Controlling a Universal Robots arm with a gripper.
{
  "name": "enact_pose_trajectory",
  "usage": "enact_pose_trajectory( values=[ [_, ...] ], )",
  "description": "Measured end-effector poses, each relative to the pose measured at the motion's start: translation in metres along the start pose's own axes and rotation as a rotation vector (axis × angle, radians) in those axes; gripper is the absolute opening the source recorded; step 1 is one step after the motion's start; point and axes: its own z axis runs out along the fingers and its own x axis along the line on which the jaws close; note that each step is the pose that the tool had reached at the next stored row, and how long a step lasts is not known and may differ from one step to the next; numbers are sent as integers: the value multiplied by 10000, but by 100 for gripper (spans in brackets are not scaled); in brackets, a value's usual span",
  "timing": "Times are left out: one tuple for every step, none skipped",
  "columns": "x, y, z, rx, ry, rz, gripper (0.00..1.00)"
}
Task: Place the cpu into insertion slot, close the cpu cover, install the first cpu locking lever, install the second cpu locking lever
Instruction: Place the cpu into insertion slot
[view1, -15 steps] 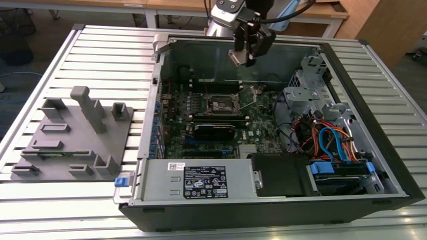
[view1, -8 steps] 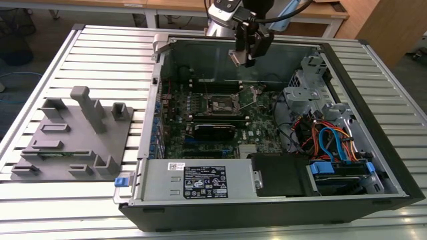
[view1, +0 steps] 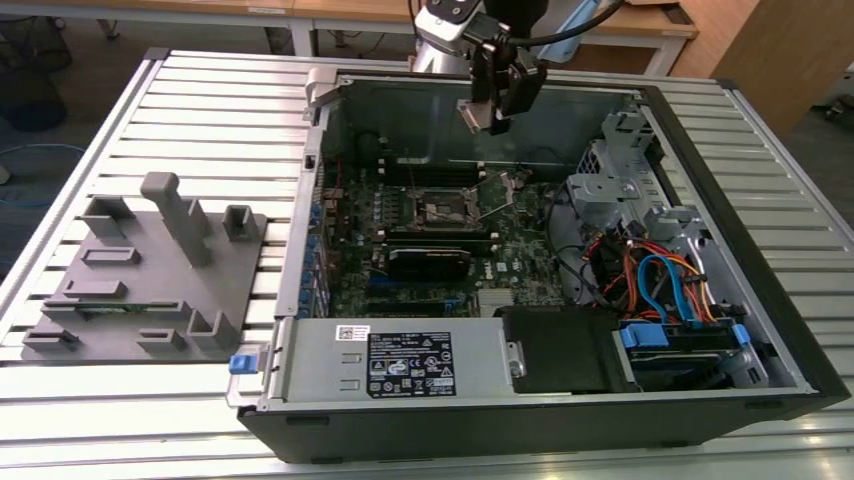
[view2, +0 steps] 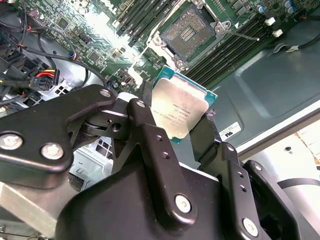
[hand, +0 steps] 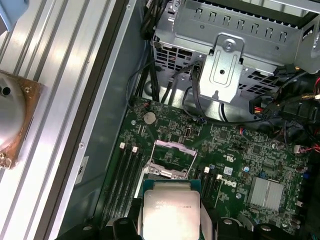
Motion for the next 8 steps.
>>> enact_pose_trajectory(
  values=[
    [0, 0, 0, 0, 0, 0, 54],
    [0, 0, 0, 0, 0, 0, 54],
    [0, 0, 0, 0, 0, 1, 54],
    [0, 0, 0, 0, 0, 1, 54],
    [0, 0, 0, 0, 0, 1, 54],
    [0, 0, 0, 0, 0, 2, 54],
    [0, 0, 0, 0, -1, 5, 54],
    [0, 0, 0, 0, -1, 11, 54]
  ],
)
